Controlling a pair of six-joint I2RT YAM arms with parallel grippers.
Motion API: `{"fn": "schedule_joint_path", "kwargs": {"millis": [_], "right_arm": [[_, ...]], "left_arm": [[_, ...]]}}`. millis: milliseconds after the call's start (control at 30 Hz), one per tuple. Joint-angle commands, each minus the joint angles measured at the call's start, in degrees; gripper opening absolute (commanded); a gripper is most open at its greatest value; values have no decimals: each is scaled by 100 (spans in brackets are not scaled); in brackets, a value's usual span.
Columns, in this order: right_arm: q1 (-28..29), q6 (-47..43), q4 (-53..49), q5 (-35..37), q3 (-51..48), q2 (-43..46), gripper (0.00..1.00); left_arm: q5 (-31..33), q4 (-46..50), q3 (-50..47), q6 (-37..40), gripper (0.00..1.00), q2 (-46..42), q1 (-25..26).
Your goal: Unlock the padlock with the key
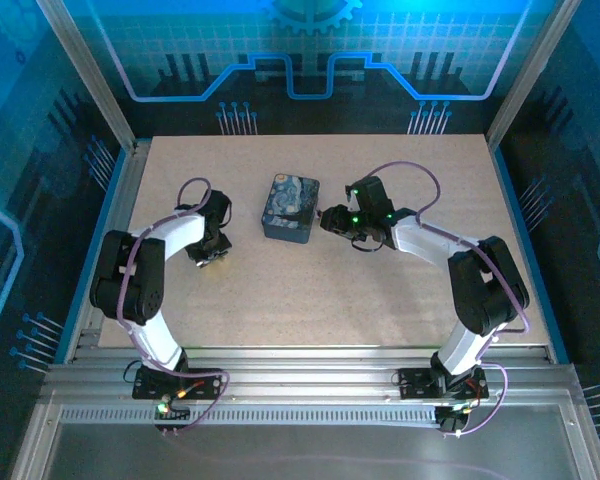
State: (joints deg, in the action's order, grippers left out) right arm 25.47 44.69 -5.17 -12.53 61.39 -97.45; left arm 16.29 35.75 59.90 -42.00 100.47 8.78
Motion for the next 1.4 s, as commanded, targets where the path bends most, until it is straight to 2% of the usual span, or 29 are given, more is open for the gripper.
{"fn": "schedule_joint_path", "kwargs": {"millis": [0, 133, 400, 433, 633, 700, 767, 967, 1167, 1367], "right_arm": [[1, -79, -153, -119, 80, -109, 41], [-5, -110, -208, -96, 58, -64, 42], [-1, -155, -292, -71, 31, -23, 42], [-3, -155, -292, -70, 31, -24, 42], [1, -193, -309, -73, 36, -26, 42], [1, -202, -309, -75, 47, -40, 43], [5, -198, -307, -102, 66, -89, 43], [17, -208, -292, -145, 93, -189, 43], [17, -266, -327, -142, 69, -198, 43], [19, -308, -348, -120, 14, -158, 43]], "left_arm": [[103, 169, 154, 163, 23, 64, 80], [162, 221, 136, 214, 14, 5, 123], [166, 360, 197, 315, 9, -194, 212], [185, 398, 204, 331, 11, -236, 212], [422, 539, 347, 610, 50, -424, 108], [340, 506, 390, 691, 60, -389, -39], [211, 399, 400, 736, 64, -327, -206], [-270, 178, 577, 939, 59, 144, -429], [-650, 41, 623, 1050, 43, 384, -430], [-901, 3, 417, 1175, 34, 333, -401]]}}
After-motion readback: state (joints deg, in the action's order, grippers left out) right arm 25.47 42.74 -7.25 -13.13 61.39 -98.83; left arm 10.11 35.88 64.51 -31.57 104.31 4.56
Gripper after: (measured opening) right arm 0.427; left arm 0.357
